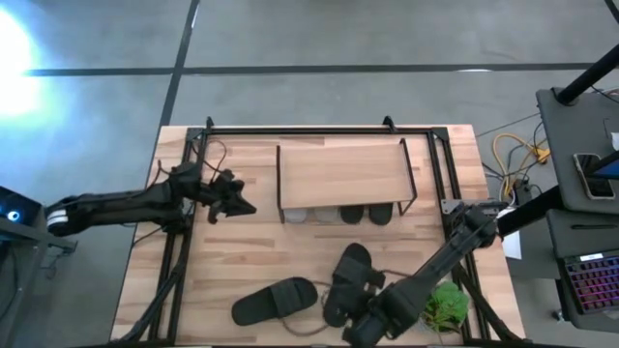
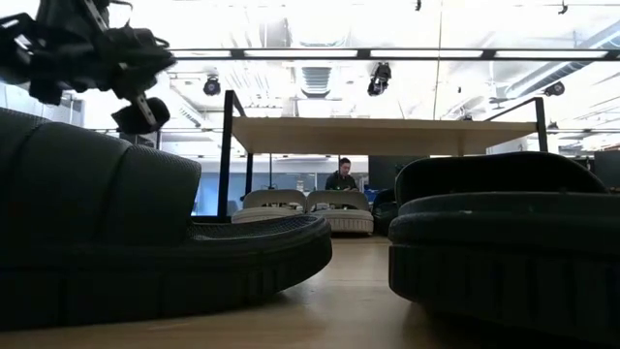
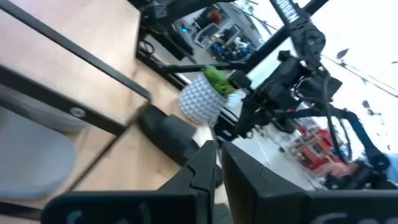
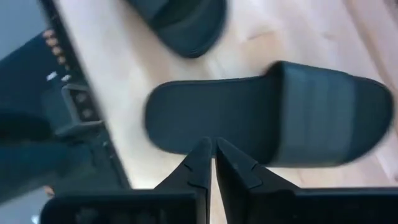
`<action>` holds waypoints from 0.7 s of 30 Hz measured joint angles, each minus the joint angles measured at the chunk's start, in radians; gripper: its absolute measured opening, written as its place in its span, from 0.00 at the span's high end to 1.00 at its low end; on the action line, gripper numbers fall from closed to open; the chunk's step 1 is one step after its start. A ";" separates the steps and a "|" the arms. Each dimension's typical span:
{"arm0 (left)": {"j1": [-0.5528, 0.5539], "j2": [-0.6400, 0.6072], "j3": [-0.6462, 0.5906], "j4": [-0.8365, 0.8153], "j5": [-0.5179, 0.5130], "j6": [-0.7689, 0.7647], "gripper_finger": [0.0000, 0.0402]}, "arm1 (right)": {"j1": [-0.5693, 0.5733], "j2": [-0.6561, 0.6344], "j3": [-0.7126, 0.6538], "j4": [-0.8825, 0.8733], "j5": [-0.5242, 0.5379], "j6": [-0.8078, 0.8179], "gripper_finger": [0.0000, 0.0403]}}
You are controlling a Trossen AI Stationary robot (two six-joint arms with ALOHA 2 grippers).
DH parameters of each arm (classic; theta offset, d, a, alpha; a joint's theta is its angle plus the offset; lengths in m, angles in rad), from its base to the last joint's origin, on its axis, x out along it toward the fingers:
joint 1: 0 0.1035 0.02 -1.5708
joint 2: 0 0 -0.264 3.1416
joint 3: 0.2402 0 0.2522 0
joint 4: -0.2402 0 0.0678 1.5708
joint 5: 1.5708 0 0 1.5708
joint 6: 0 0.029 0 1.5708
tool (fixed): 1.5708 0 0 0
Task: Pick and place slides into the shelf
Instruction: Put the black slipper on the shelf
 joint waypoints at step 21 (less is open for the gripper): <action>-0.033 -0.153 -0.004 -0.236 0.003 -0.042 0.97 | 0.124 0.364 0.457 -0.196 -0.027 0.175 0.51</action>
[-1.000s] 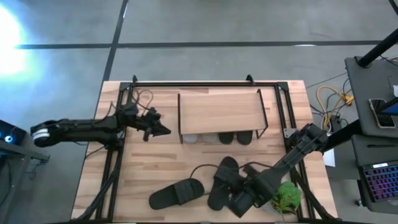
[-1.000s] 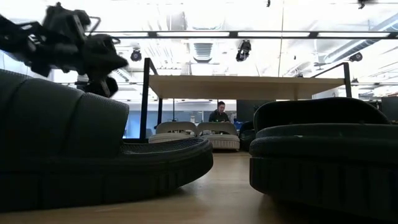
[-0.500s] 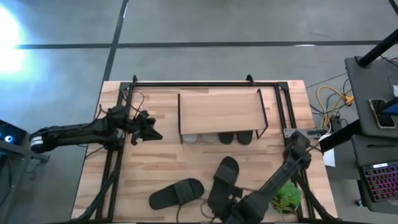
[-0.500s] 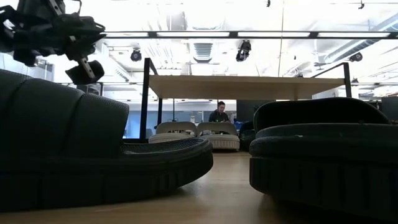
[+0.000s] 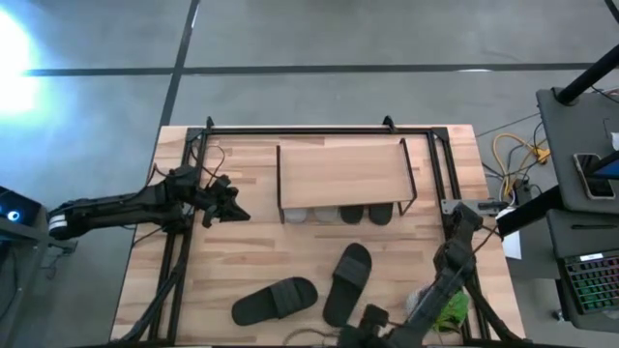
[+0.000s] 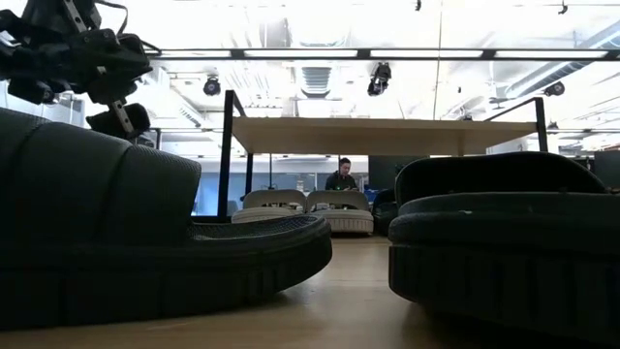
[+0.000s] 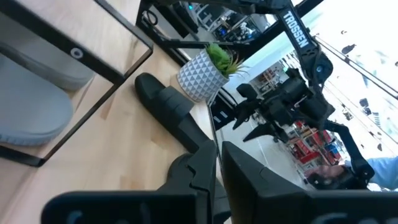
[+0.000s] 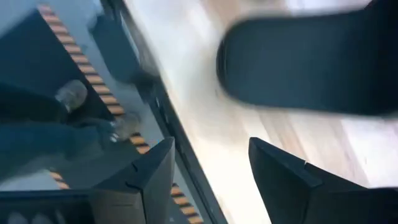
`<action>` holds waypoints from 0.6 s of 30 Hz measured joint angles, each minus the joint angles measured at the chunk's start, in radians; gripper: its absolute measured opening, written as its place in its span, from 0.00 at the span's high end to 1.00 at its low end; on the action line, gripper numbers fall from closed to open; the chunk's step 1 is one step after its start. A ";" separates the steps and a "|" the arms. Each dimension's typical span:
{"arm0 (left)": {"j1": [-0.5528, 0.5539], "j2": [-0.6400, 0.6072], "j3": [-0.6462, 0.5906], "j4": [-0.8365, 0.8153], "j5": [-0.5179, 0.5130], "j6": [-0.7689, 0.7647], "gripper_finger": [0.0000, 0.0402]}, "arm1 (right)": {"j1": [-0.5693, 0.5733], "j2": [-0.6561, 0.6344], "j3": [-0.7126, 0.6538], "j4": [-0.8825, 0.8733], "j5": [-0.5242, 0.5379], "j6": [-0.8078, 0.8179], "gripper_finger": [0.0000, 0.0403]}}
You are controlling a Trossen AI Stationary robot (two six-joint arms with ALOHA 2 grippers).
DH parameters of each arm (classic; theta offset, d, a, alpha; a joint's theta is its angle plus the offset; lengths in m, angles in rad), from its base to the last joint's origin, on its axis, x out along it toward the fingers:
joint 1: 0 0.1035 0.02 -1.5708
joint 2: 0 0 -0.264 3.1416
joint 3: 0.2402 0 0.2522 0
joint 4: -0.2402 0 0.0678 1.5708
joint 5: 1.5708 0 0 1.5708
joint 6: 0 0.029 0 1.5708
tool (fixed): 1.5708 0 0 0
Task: Pick and place slides into the shelf
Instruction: Put the black slipper on the shelf
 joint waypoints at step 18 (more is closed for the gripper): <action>0.000 0.007 0.000 -0.011 -0.011 -0.001 0.97 | -0.067 0.034 -0.109 -0.223 0.198 0.208 0.52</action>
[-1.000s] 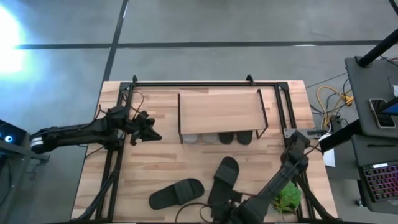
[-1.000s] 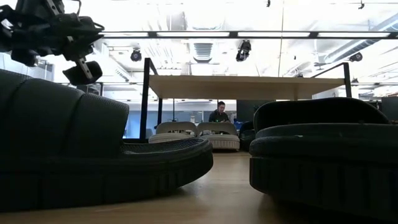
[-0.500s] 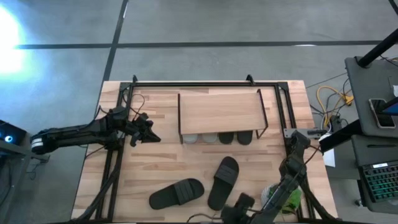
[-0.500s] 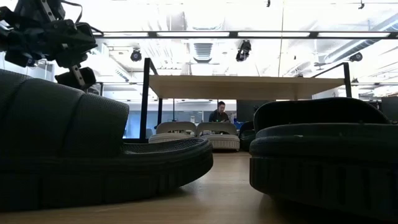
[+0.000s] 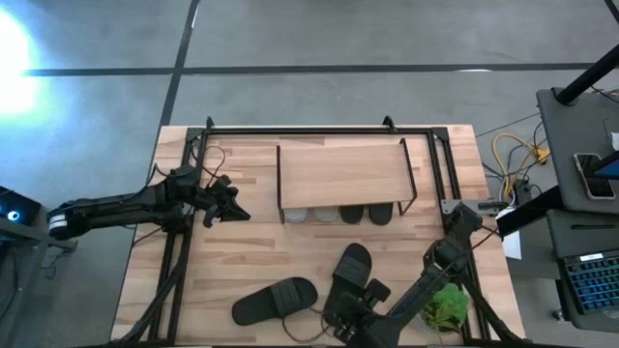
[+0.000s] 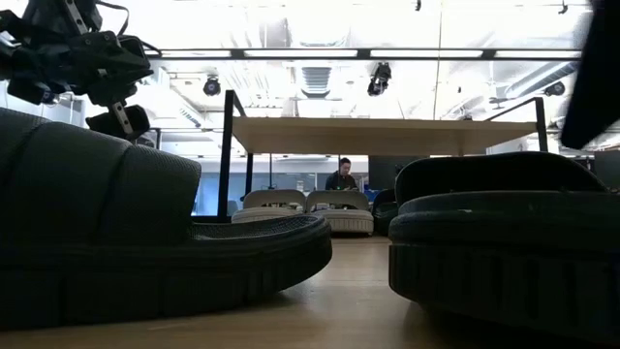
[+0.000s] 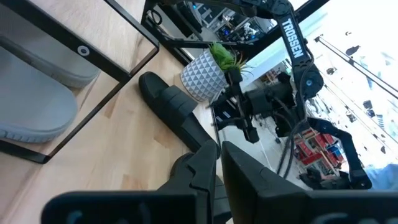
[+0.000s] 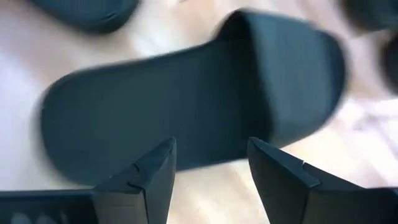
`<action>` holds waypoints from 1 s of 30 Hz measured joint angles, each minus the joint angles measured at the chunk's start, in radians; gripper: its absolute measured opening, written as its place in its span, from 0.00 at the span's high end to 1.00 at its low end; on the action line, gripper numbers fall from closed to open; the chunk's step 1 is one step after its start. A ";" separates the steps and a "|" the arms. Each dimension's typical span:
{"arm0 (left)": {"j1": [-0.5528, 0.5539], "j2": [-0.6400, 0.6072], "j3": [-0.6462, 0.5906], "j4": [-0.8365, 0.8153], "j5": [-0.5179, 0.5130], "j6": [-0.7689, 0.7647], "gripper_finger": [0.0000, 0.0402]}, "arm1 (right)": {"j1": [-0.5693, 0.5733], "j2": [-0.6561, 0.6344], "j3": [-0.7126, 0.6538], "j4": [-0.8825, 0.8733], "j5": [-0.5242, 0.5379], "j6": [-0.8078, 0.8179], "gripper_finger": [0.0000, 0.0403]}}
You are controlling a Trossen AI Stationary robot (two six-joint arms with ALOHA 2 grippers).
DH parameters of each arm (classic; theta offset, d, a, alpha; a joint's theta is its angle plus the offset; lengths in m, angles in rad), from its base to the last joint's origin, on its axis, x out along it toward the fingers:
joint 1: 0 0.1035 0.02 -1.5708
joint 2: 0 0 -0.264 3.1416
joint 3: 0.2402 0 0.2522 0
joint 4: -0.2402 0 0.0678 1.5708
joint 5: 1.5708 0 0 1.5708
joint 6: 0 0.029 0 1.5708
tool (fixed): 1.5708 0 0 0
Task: Pick and place slides into the shelf
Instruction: Put the black slipper on the shelf
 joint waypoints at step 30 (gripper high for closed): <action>0.000 0.000 -0.001 0.000 -0.009 0.000 0.97 | -0.087 -0.027 -0.064 -0.008 0.058 -0.408 0.56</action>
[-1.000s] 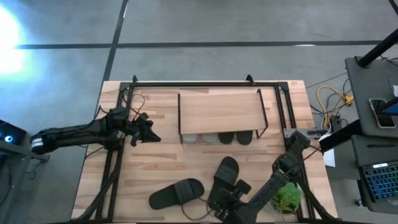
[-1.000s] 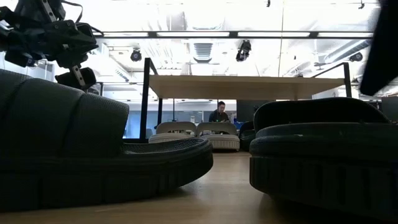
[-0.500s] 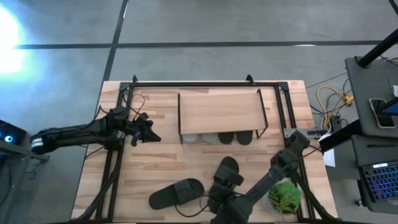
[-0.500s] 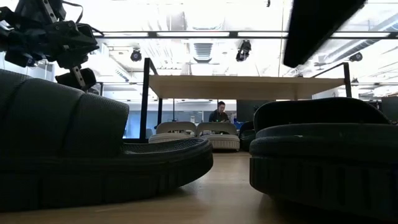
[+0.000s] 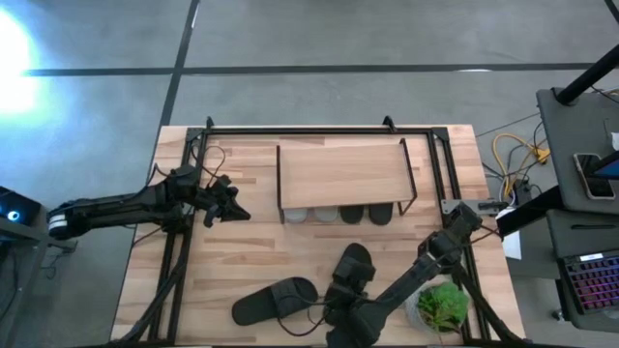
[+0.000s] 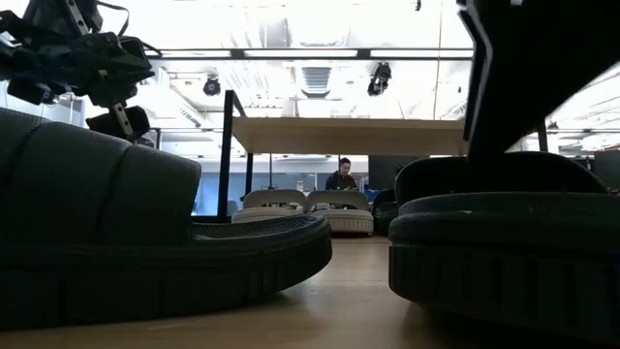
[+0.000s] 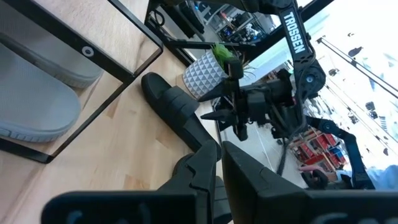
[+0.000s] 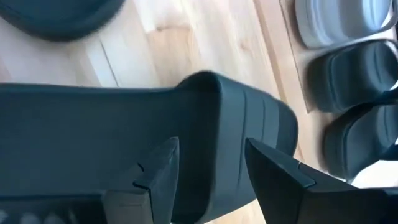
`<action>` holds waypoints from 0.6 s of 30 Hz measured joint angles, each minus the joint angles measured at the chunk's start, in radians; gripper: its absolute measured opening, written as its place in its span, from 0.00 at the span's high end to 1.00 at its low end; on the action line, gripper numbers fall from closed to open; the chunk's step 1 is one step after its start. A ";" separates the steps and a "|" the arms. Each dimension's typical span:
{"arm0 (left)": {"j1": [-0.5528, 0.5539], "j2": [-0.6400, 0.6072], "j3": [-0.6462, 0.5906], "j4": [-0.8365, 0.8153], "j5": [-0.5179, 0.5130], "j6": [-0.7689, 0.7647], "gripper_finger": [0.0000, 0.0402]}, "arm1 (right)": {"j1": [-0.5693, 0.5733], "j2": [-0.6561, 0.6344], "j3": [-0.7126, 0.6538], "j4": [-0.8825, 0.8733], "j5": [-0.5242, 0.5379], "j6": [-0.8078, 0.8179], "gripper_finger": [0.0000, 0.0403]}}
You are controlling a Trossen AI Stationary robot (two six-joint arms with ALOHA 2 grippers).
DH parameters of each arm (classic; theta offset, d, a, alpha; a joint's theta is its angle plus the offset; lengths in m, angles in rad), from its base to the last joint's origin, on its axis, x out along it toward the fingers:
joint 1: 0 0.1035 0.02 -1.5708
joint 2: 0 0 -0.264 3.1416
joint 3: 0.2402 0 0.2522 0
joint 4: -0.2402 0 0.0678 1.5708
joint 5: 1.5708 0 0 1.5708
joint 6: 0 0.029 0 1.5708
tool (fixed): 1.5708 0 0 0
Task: Pick and place slides into the shelf
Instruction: Put the black slipper on the shelf
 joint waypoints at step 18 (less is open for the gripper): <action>0.000 0.001 -0.002 0.000 0.001 -0.016 0.97 | -0.087 -0.001 -0.227 -0.001 0.050 0.046 0.61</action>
